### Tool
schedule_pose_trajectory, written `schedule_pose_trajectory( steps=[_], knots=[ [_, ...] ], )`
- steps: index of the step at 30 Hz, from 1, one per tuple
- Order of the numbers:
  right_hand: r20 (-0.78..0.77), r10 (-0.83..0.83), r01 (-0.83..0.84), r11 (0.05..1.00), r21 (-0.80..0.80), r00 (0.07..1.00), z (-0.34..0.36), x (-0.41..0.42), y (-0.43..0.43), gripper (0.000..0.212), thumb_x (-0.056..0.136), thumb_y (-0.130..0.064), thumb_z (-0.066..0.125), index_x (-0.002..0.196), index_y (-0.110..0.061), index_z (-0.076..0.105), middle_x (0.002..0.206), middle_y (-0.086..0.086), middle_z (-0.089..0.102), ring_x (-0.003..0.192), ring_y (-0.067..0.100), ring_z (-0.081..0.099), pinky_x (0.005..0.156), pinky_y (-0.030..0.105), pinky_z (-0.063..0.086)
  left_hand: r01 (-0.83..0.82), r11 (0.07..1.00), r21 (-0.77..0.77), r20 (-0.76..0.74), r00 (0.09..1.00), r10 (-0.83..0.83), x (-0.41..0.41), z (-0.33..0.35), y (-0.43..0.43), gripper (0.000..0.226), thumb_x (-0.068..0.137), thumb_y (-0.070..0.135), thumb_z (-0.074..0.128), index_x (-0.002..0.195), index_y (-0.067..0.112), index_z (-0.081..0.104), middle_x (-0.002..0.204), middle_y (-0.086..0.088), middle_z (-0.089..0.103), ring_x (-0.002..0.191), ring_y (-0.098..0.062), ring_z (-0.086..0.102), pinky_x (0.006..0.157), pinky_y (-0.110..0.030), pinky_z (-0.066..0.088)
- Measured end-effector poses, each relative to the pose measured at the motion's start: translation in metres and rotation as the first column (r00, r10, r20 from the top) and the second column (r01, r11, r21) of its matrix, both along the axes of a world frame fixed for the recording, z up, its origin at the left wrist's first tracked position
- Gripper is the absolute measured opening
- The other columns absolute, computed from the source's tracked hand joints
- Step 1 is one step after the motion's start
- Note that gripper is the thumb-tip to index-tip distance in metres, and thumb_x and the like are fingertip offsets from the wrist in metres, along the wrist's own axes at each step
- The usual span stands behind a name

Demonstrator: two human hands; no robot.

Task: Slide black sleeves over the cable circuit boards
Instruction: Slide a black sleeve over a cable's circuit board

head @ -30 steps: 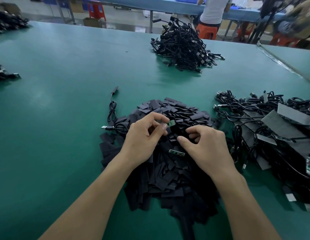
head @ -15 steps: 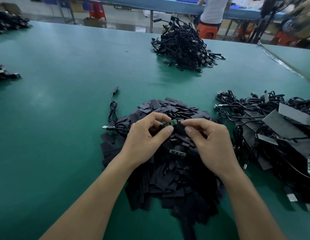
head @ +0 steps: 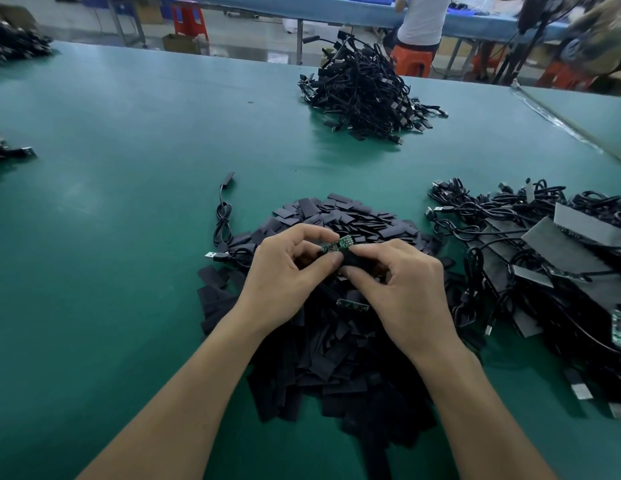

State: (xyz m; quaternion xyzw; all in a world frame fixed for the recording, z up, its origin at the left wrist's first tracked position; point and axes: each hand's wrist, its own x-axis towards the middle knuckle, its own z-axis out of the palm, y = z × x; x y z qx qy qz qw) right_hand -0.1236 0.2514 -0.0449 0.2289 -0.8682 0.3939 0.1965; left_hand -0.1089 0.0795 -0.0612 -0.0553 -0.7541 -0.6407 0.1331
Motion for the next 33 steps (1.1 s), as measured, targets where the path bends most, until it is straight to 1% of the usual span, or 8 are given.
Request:
schedule_pose_trajectory(
  steps=[3, 5, 17, 19, 22, 27, 31, 33],
  knots=[
    [0.006, -0.049, 0.049, 0.998, -0.033, 0.999, 0.002, -0.002, 0.006, 0.030, 0.077, -0.018, 0.085, 0.105, -0.016, 0.077, 0.094, -0.006, 0.071, 0.084, 0.002, 0.064, 0.080, 0.010, 0.048, -0.015, 1.000, -0.008, 0.013, 1.000, 0.015, 0.000, 0.000, 0.000, 0.016, 0.093, 0.014, 0.069, 0.101, 0.028, 0.071, 0.080, 0.006, 0.076, 0.078, -0.008, 0.072, 0.073, -0.020, 0.055],
    [0.031, -0.064, 0.066, 0.996, -0.059, 0.997, 0.004, -0.003, 0.011, 0.029, 0.075, -0.018, 0.085, 0.104, -0.015, 0.078, 0.093, -0.008, 0.071, 0.086, 0.000, 0.064, 0.080, 0.007, 0.046, -0.025, 0.999, -0.023, 0.021, 0.999, 0.026, 0.000, 0.000, 0.000, 0.015, 0.094, 0.014, 0.067, 0.100, 0.026, 0.073, 0.081, 0.008, 0.076, 0.082, -0.006, 0.073, 0.075, -0.016, 0.053],
    [0.145, -0.006, 0.013, 0.999, -0.046, 0.989, 0.003, -0.005, 0.015, 0.025, 0.078, -0.016, 0.083, 0.102, -0.015, 0.078, 0.091, -0.009, 0.070, 0.086, -0.001, 0.064, 0.077, 0.006, 0.044, -0.050, 0.995, -0.092, 0.044, 0.998, 0.055, 0.001, 0.002, 0.000, 0.016, 0.098, 0.017, 0.062, 0.101, 0.026, 0.075, 0.074, 0.009, 0.072, 0.076, -0.016, 0.069, 0.075, -0.032, 0.055],
    [0.152, -0.001, 0.007, 0.999, -0.037, 0.988, 0.003, -0.006, 0.015, 0.027, 0.078, -0.016, 0.083, 0.104, -0.015, 0.077, 0.092, -0.009, 0.070, 0.085, 0.000, 0.063, 0.077, 0.007, 0.045, -0.047, 0.994, -0.099, 0.045, 0.998, 0.052, 0.001, 0.002, 0.000, 0.016, 0.098, 0.018, 0.061, 0.101, 0.025, 0.075, 0.073, 0.009, 0.071, 0.073, -0.017, 0.067, 0.071, -0.031, 0.054],
    [0.160, 0.013, -0.007, 0.999, -0.035, 0.987, 0.003, -0.006, 0.017, 0.028, 0.078, -0.016, 0.083, 0.105, -0.017, 0.076, 0.093, -0.010, 0.069, 0.087, -0.001, 0.063, 0.078, 0.007, 0.045, -0.039, 0.990, -0.134, 0.043, 0.998, 0.046, 0.001, 0.003, 0.000, 0.016, 0.098, 0.018, 0.061, 0.100, 0.024, 0.075, 0.070, 0.011, 0.069, 0.064, -0.004, 0.061, 0.066, -0.019, 0.049],
    [0.171, 0.037, -0.027, 0.998, -0.057, 0.985, 0.003, -0.006, 0.019, 0.030, 0.076, -0.019, 0.084, 0.105, -0.020, 0.077, 0.093, -0.013, 0.069, 0.087, -0.002, 0.063, 0.078, 0.007, 0.045, -0.026, 0.988, -0.150, 0.060, 0.998, 0.036, 0.001, 0.003, 0.000, 0.015, 0.098, 0.019, 0.061, 0.099, 0.025, 0.076, 0.070, 0.012, 0.070, 0.068, 0.000, 0.063, 0.069, -0.015, 0.049],
    [0.215, 0.065, -0.049, 0.996, -0.079, 0.974, 0.003, -0.008, 0.022, 0.025, 0.075, -0.018, 0.084, 0.100, -0.019, 0.079, 0.089, -0.011, 0.071, 0.084, 0.001, 0.066, 0.077, 0.009, 0.047, -0.011, 0.991, -0.133, 0.062, 0.998, 0.019, 0.000, 0.001, 0.000, 0.014, 0.097, 0.016, 0.063, 0.101, 0.022, 0.076, 0.080, 0.005, 0.075, 0.079, -0.006, 0.070, 0.077, -0.021, 0.054],
    [0.220, 0.068, -0.051, 0.995, -0.083, 0.973, 0.002, -0.008, 0.023, 0.023, 0.075, -0.016, 0.084, 0.097, -0.019, 0.079, 0.086, -0.011, 0.072, 0.081, 0.000, 0.066, 0.074, 0.009, 0.047, -0.001, 0.991, -0.132, 0.061, 0.998, 0.009, 0.000, 0.001, 0.000, 0.014, 0.097, 0.015, 0.064, 0.102, 0.020, 0.076, 0.081, 0.005, 0.075, 0.081, -0.007, 0.071, 0.076, -0.019, 0.053]
  ],
)
